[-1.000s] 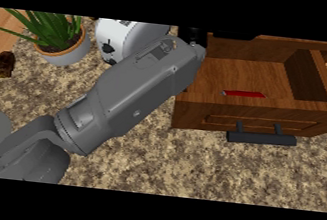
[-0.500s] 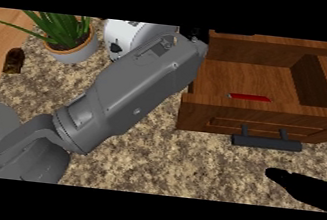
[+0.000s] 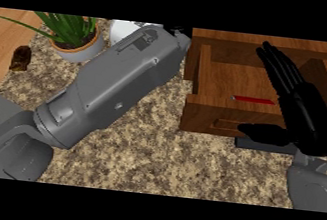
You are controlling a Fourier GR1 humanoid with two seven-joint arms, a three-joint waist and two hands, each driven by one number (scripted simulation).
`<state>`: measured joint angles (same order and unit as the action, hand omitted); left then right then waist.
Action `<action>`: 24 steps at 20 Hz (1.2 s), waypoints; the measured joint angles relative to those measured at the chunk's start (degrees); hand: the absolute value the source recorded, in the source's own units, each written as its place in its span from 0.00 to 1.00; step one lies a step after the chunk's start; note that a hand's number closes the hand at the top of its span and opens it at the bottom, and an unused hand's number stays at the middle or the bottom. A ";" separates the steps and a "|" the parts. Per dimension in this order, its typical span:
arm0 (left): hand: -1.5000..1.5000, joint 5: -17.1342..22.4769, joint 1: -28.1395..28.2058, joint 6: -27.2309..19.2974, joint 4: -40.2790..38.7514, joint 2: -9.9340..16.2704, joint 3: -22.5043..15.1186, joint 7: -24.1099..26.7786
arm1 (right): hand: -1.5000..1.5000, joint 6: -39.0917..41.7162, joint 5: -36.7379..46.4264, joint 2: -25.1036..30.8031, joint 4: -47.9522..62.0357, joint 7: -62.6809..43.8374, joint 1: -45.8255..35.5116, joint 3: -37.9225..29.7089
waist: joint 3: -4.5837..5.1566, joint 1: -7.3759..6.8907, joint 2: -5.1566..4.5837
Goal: Pick up the can, place it into the drawer and close the drawer
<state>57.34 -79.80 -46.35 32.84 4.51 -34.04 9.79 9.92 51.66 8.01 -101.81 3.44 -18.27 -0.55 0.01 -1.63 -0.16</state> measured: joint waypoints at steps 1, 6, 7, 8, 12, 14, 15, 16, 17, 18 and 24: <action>0.00 -0.35 0.28 -0.17 0.61 0.71 -0.09 -0.70 | 0.00 -0.31 1.06 0.49 2.03 0.49 -1.23 0.45 | -0.01 -0.03 0.04; 0.00 -1.89 2.31 0.07 3.98 4.18 -0.42 -2.86 | 0.00 -4.65 8.72 0.78 13.68 0.46 -7.18 3.20 | -0.01 -0.47 0.08; 0.00 -2.18 2.78 0.08 4.84 4.59 -0.48 -3.18 | 0.00 -6.44 9.81 0.64 16.83 0.80 -8.50 3.06 | 0.00 -0.59 0.06; 0.00 -2.39 2.87 0.40 5.27 5.50 -0.33 -3.74 | 0.00 -8.12 10.70 0.53 20.04 1.31 -9.60 2.91 | -0.01 -0.63 -0.01; 0.00 -3.73 3.90 -0.77 8.42 7.49 -0.38 -6.00 | 0.00 -13.99 13.91 -0.21 31.06 2.11 -13.51 2.36 | -0.04 -0.64 0.01; 0.00 -4.42 5.61 -1.50 11.01 8.93 -0.51 -6.96 | 0.00 -16.14 15.06 -0.10 35.81 2.29 -15.52 1.70 | -0.04 -0.70 0.08; 0.00 -4.79 6.50 -1.83 12.16 9.03 -0.69 -7.02 | 0.00 -17.63 15.94 -0.36 38.69 2.10 -16.82 1.50 | -0.04 -0.84 0.05; 0.00 -5.08 7.14 -2.02 13.32 9.92 -0.66 -7.62 | 0.00 -19.45 16.83 -0.42 40.83 2.29 -17.61 1.39 | 0.08 -0.86 0.17; 0.00 -5.32 7.48 -1.88 14.06 10.78 -0.45 -8.11 | 0.00 -21.11 17.70 -0.40 43.05 2.30 -18.77 1.15 | 0.20 -0.83 0.26; 0.00 -5.50 8.46 -1.57 15.22 11.70 -0.38 -8.37 | 0.00 -22.63 18.64 -0.29 45.20 2.17 -19.80 0.90 | 0.32 -0.94 0.37; 0.00 -6.98 11.03 -1.46 20.08 14.93 -0.03 -10.54 | 0.00 -32.05 21.13 0.06 56.86 3.72 -25.62 -1.43 | 0.83 -1.26 0.65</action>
<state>50.36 -68.77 -47.81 52.93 19.44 -34.07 -0.75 -22.13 72.79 8.07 -44.95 7.16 -43.89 -1.98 0.84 -2.89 0.49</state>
